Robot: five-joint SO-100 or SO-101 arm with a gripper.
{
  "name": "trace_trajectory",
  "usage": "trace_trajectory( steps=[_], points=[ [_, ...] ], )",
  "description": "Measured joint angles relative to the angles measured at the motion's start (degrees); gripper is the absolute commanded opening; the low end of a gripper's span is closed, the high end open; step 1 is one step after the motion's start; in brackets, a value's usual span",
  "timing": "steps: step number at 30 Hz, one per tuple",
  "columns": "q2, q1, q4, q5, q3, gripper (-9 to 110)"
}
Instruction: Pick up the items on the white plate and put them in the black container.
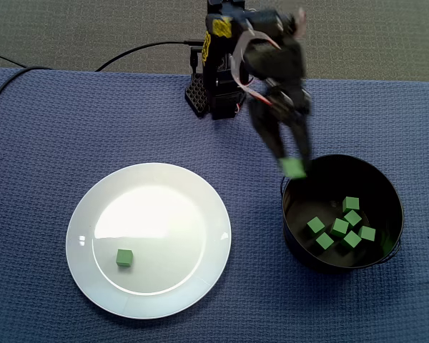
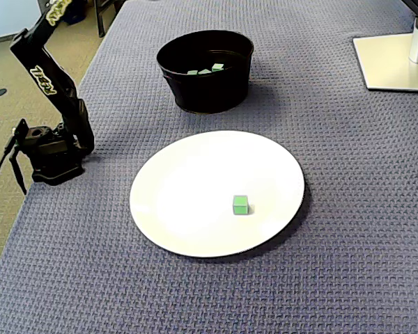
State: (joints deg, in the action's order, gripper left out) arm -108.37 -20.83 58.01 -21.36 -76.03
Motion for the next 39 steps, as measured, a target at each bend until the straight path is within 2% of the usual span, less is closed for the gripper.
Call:
trace_trajectory(
  steps=[6, 13, 14, 16, 19, 23, 28, 33, 39],
  points=[
    [-0.1, -12.9, -12.6, -2.4, -23.7, 0],
    [6.2, -14.5, -20.5, -2.5, -37.1, 0],
    [6.8, -14.4, -21.0, -2.5, -38.0, 3],
    [7.4, -14.5, -21.4, -2.5, -38.7, 18],
    [7.5, -14.6, -20.7, -2.5, -38.7, 28],
    [7.5, -13.4, -15.4, -3.3, -34.7, 32],
    [7.5, -7.2, -4.0, -5.5, -21.5, 31],
    [9.1, 4.5, 4.9, -7.7, -7.6, 31],
    [15.3, 21.6, 10.2, -8.6, 4.9, 31]
  ],
)
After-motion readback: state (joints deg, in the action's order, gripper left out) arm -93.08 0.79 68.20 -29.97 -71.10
